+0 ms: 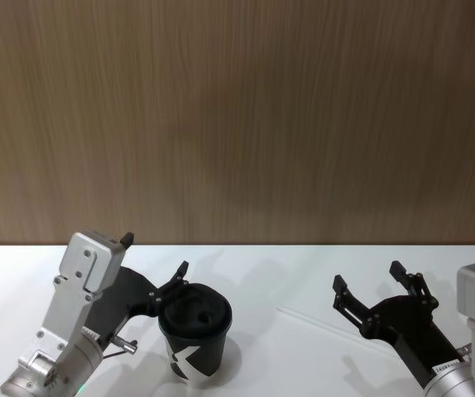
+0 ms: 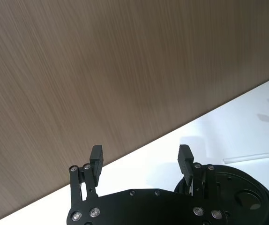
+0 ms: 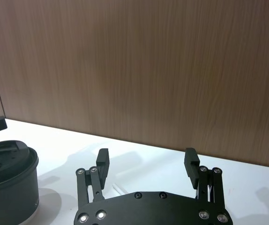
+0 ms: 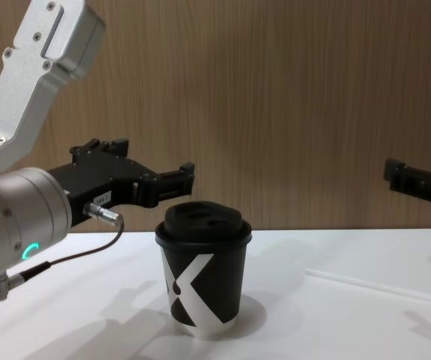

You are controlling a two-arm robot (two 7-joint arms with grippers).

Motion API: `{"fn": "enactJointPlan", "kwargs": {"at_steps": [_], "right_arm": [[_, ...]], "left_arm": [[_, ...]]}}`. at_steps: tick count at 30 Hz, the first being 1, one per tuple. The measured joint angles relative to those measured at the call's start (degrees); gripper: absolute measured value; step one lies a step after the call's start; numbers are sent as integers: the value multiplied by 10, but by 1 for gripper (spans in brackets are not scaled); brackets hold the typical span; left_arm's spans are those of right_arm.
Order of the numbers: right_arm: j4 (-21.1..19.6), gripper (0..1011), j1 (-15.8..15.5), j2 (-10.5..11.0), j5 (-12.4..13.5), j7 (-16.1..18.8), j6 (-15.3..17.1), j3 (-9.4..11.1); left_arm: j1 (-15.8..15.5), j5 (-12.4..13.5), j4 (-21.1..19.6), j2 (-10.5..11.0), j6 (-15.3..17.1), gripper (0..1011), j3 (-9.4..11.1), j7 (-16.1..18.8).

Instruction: Pick up the straw with one hand, pass it to the other hand, and insert it into the cup.

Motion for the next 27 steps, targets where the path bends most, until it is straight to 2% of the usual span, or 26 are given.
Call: {"fn": "enactJointPlan", "kwargs": {"at_steps": [27], "right_arm": [[0,1001,0,0,0,0,0,0]], "left_arm": [[0,0,0,0,0,1003,0,0]]}}
